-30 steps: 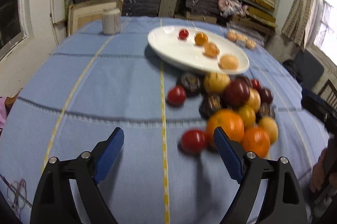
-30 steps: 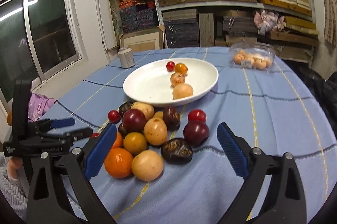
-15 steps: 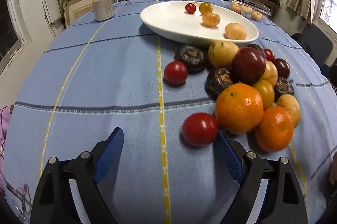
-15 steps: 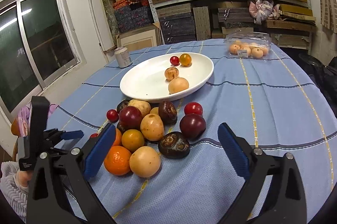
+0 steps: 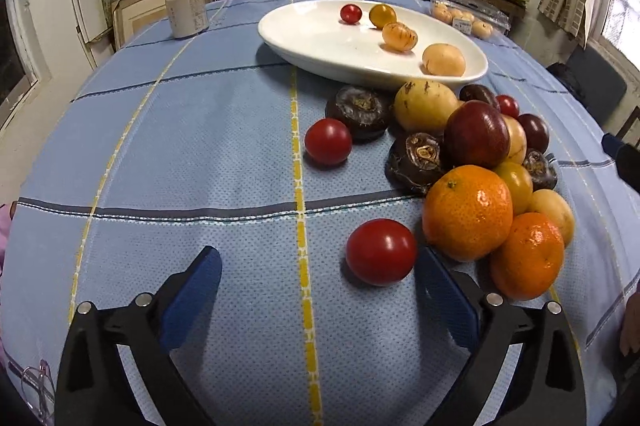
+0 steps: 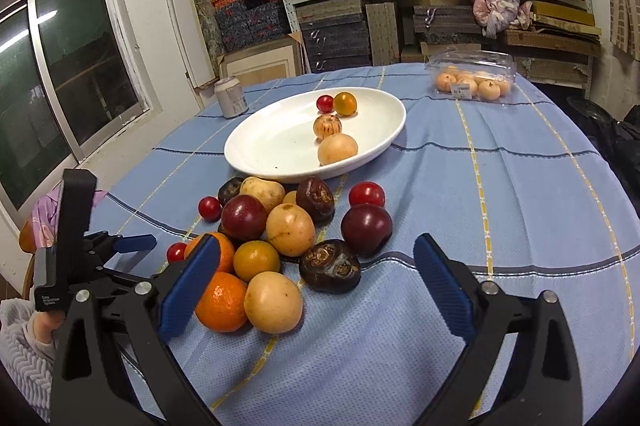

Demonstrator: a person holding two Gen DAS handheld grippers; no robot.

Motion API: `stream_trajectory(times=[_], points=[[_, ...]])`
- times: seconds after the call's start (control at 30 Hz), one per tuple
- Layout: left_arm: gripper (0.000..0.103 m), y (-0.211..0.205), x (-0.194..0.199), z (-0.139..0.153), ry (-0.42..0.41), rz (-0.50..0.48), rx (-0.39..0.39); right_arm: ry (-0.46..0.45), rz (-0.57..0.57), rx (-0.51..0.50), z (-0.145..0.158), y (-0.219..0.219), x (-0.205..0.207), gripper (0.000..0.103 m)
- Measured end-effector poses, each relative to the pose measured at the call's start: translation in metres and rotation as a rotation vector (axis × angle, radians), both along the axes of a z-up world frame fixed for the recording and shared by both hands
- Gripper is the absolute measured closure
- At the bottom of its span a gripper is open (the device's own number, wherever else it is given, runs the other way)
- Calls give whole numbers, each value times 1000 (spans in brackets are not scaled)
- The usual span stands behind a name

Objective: Organize fruits
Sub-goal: 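Grasp the red tomato with the left tool, then place the tomato on the plate with the left tool while the right tool places a pale yellow fruit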

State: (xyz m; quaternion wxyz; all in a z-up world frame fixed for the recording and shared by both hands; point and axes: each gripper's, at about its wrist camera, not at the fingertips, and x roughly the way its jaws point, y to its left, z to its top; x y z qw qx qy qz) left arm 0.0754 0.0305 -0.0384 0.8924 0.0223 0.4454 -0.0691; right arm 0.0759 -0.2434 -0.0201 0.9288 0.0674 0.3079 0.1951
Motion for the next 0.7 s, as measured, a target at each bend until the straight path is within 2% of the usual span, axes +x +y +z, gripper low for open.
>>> stream_trajectory(times=[0.07, 0.13, 0.17, 0.2, 0.23, 0.43, 0.6, 0.7], points=[[15, 0, -2, 3, -14, -1, -19, 4, 0, -2, -1, 0, 0, 8], [43, 1, -5, 7, -38, -2, -39, 7, -1, -2, -2, -1, 0, 8], [49, 2, -6, 8, -39, -6, -48, 9, -1, -1, -2, -1, 0, 8], [62, 2, -6, 8, -35, -15, -59, 11, -2, 0, -2, -1, 1, 8], [66, 0, -7, 8, -36, -19, -56, 12, -1, 1, -2, -1, 1, 8], [72, -13, -13, 10, -62, -88, -51, 23, 6, -5, -5, -1, 3, 8], [72, -2, -12, 12, -69, -34, -73, 50, 43, -51, -11, 8, 0, 8], [72, 3, -14, 15, -87, -11, -79, 52, 71, -136, -19, 22, -7, 10]])
